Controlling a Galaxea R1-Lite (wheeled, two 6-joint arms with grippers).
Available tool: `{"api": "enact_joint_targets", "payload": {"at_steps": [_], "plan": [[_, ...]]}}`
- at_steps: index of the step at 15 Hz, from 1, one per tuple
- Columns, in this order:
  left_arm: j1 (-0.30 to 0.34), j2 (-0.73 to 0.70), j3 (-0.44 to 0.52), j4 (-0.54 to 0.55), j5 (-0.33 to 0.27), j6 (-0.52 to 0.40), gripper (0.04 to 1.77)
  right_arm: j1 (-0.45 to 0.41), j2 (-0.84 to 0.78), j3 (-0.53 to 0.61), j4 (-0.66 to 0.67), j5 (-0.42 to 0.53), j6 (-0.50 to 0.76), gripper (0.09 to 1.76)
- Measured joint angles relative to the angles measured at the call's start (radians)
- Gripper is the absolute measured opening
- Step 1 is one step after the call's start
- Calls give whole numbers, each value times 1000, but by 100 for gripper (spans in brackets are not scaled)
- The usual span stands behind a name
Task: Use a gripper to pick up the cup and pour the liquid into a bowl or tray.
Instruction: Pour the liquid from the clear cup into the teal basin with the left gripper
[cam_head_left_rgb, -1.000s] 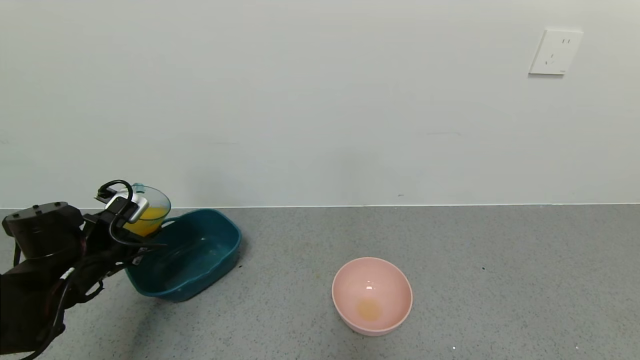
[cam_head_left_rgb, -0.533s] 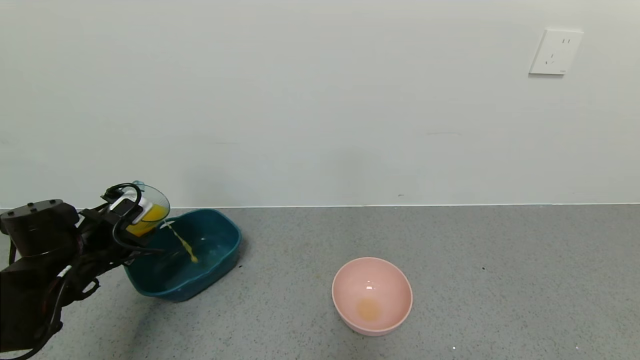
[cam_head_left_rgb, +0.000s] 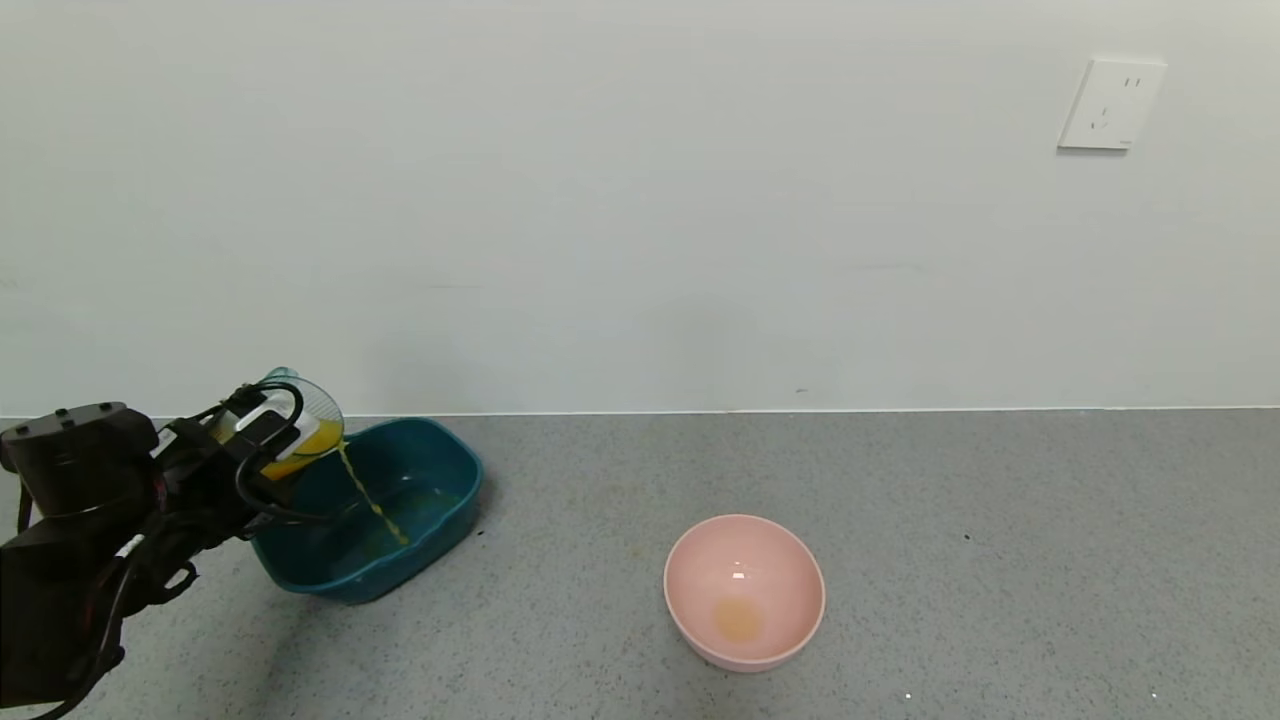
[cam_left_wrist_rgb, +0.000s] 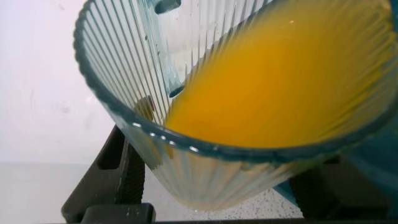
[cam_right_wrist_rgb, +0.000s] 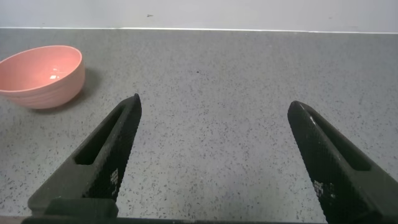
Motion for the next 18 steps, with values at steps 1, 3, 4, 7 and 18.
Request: {"api": "enact_joint_targets", "payload": {"at_steps": [1,3,4,7,18], "plan": [[0,1,-1,0,6,13,129,0,0,0,0,0,0,171],[0,1,-7,0,8,42,129,0,0,0,0,0,0,171],[3,1,-7,0,8,58,129,0,0,0,0,0,0,171],[7,1,-9,0,8,99,129,0,0,0,0,0,0,171],[21,4,-12,0,9,234,129,0,0,0,0,0,0,171]]}}
